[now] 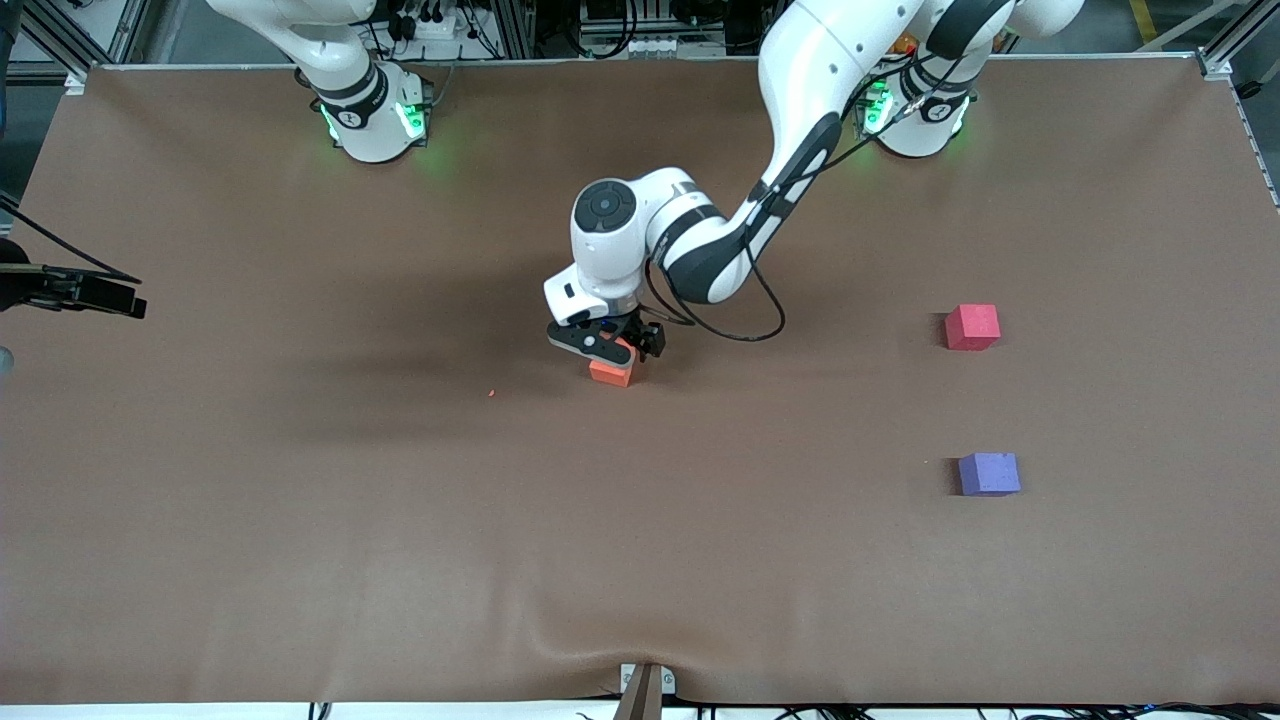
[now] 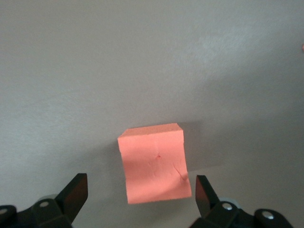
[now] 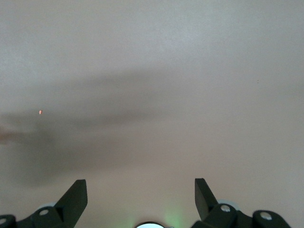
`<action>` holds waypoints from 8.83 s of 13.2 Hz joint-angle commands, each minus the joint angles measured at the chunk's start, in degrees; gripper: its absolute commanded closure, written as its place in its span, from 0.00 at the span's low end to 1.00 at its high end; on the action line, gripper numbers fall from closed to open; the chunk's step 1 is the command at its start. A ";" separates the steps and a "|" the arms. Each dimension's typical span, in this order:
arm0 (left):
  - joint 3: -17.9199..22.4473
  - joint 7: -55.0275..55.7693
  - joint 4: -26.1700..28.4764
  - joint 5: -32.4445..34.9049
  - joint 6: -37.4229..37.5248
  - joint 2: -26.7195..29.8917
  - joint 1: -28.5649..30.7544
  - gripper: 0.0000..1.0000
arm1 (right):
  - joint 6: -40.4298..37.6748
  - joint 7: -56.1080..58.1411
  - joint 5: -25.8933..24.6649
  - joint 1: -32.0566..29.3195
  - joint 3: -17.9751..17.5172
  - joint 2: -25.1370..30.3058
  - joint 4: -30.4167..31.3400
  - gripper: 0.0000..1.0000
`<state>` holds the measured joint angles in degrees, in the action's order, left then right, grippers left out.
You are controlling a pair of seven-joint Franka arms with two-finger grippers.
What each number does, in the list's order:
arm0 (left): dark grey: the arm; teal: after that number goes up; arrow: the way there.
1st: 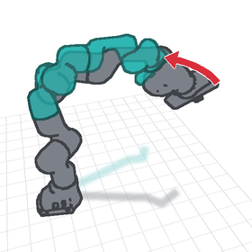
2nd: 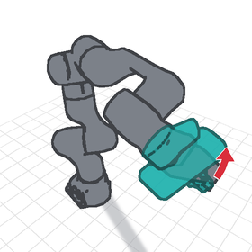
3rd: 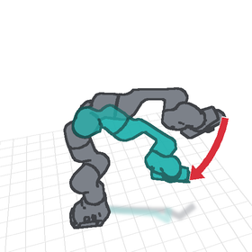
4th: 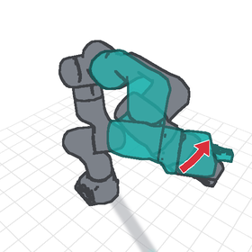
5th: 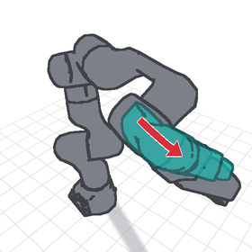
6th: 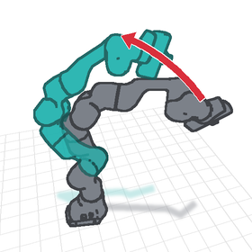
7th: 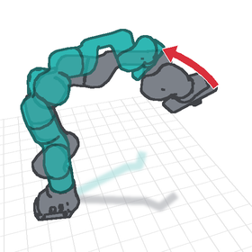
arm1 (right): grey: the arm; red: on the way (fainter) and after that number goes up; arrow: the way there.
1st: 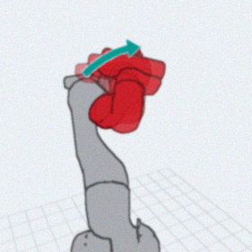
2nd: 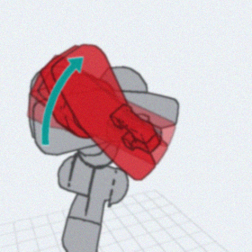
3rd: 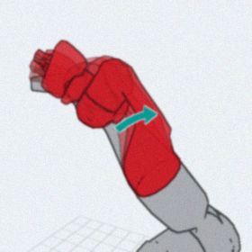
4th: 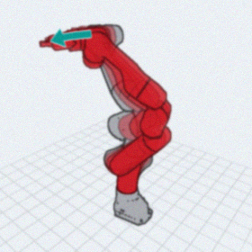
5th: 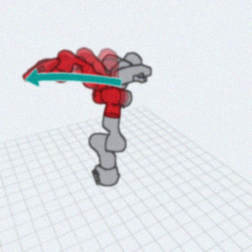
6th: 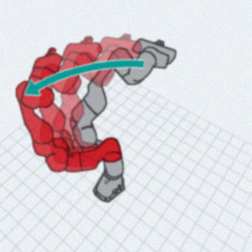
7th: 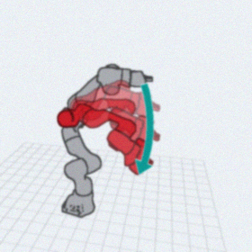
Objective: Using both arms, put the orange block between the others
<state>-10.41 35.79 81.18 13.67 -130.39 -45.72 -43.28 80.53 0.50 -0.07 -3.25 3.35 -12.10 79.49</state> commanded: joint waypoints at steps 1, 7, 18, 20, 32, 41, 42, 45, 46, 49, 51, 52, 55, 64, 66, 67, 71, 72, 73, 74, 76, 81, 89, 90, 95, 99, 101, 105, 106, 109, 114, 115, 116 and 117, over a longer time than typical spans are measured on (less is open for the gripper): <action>-0.14 2.25 -0.68 0.84 -0.30 -0.16 -1.10 0.00 | 0.07 -0.15 0.69 -0.97 -0.71 0.06 -0.30 0.00; 0.21 7.36 -1.03 1.19 -5.12 -4.02 -1.89 0.00 | 0.07 -0.06 0.69 -0.88 -0.71 0.06 -0.30 0.00; 1.97 15.09 -0.59 5.58 -6.11 -4.56 -3.74 1.00 | 0.07 -0.06 0.60 -0.97 -0.71 0.06 -0.30 0.00; 2.23 15.71 -0.59 6.02 1.06 -1.76 -3.74 1.00 | 0.07 -0.06 0.60 -0.97 -0.71 0.06 -0.30 0.00; 1.45 18.88 2.22 2.59 19.39 14.52 20.14 1.00 | 0.15 -0.06 0.60 -0.88 -0.71 0.06 -0.30 0.00; 1.09 2.47 17.06 2.77 17.98 20.23 34.40 1.00 | 0.15 -0.06 0.51 -0.71 -0.71 0.06 -0.30 0.00; 1.09 0.18 19.08 2.77 17.54 21.19 35.54 1.00 | 0.15 -0.06 0.51 -0.71 -0.71 0.06 -0.30 0.00; -0.65 -6.33 28.03 2.33 11.76 25.93 42.29 1.00 | 0.15 -0.06 0.51 -0.80 -0.71 0.06 -0.30 0.00; -2.67 -9.05 30.41 2.24 9.82 26.64 45.97 1.00 | 0.15 -0.06 0.51 -0.88 -0.80 0.06 -0.30 0.00; -9.35 -18.88 32.54 2.07 7.78 25.08 56.87 1.00 | 0.15 -0.06 0.51 -0.97 -0.80 0.06 -0.30 0.00; -9.81 -19.88 32.63 2.07 7.00 23.58 57.87 1.00 | 0.15 -0.06 0.51 -0.97 -0.80 0.06 -0.30 0.00; -9.81 -20.32 33.24 2.15 6.91 23.14 57.96 1.00 | 0.15 -0.06 0.51 -0.97 -0.71 0.06 -0.30 0.00; -9.81 -23.83 36.41 2.15 1.56 23.05 60.76 1.00 | 0.15 -0.06 0.51 -0.97 -0.80 0.06 -0.30 0.00; -9.54 -24.37 36.50 2.86 -5.66 18.30 62.00 1.00 | 0.24 -0.06 0.51 -0.97 -0.71 0.06 -0.30 0.00; -9.54 -24.45 36.41 3.03 -6.01 18.04 62.44 1.00 | 0.24 -0.06 0.51 -0.97 -0.71 0.06 -0.30 0.00; -9.54 -24.72 36.41 3.03 -6.01 17.95 62.79 1.00 | 0.24 -0.06 0.51 -0.97 -0.71 0.06 -0.39 0.00; -9.54 -27.53 36.24 3.03 -6.01 17.34 63.67 1.00 | 0.24 -0.06 0.51 -0.97 -0.71 0.06 -0.30 0.00; -9.54 -27.71 36.24 3.03 -6.10 16.98 63.67 1.00 | 0.24 -0.06 0.51 -0.97 -0.71 0.06 -0.30 0.00; -9.54 -27.71 36.24 3.03 -6.10 16.55 63.85 0.67 | 0.24 -0.06 0.51 -0.97 -0.71 0.06 -0.30 0.00; -9.54 -27.88 36.33 3.03 -6.10 16.45 64.02 0.11 | 0.24 -0.06 0.51 -0.97 -0.71 0.06 -0.30 0.00; -9.46 -30.51 36.50 2.95 -5.58 16.80 64.46 0.00 | 0.24 -0.06 0.51 -0.97 -0.71 0.06 -0.30 0.00; -11.64 -29.03 36.24 2.94 -0.59 22.15 64.73 0.00 | 0.24 -0.06 0.51 -0.97 -0.71 0.06 -0.30 0.00; -18.24 -29.11 22.04 -5.03 23.21 38.15 64.90 0.00 | 0.24 -0.06 0.51 -0.97 -0.71 0.06 -0.30 0.00; -18.24 -29.72 17.21 -6.10 28.21 38.25 64.90 0.00 | 0.24 -0.06 0.51 -0.97 -0.71 0.06 -0.30 0.00; -18.33 -30.34 7.68 -7.60 39.50 39.30 65.08 0.00 | 0.24 -0.06 0.51 -0.97 -0.71 0.06 -0.30 0.00; -17.37 -30.34 7.06 -9.18 40.91 42.11 64.30 0.00 | 0.24 -0.06 0.51 -0.88 -0.71 0.06 -0.30 0.00; -13.00 -30.26 6.97 -9.10 41.18 42.64 59.31 0.00 | 0.24 -0.06 0.51 -0.88 -0.80 0.06 -0.30 0.00; 5.44 -30.34 6.97 -11.28 42.32 44.66 41.56 0.00 | 0.24 -0.06 0.51 -1.06 -0.71 0.06 -0.39 0.00; 9.40 -30.34 7.06 -11.82 42.59 45.45 37.52 0.00 | 0.24 -0.06 0.51 -1.06 -0.71 0.06 -0.39 0.00; 12.25 -30.43 7.06 -13.22 43.46 46.25 35.11 0.00 | 0.24 -0.06 0.51 -0.97 -0.71 0.06 -0.39 0.00; 9.80 -33.86 7.23 -13.67 45.13 47.92 39.32 0.00 | 0.24 -0.06 0.51 -0.97 -0.71 0.06 -0.39 0.00; 9.62 -33.77 7.15 -13.75 45.49 47.83 39.50 0.00 | 0.24 -0.06 0.51 -0.97 -0.71 0.06 -0.39 0.00; 8.92 -33.42 7.15 -13.75 45.58 47.83 39.59 0.00 | 0.24 -0.06 0.51 -0.97 -0.71 0.06 -0.39 0.00; 8.30 -33.07 7.15 -13.84 45.49 47.74 39.77 0.00 | 0.24 -0.06 0.60 -0.97 -0.71 0.06 -0.39 0.00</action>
<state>-0.38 3.05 88.21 1.14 -85.73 1.29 -4.58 80.78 0.50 -0.07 -3.26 3.30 -12.14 79.49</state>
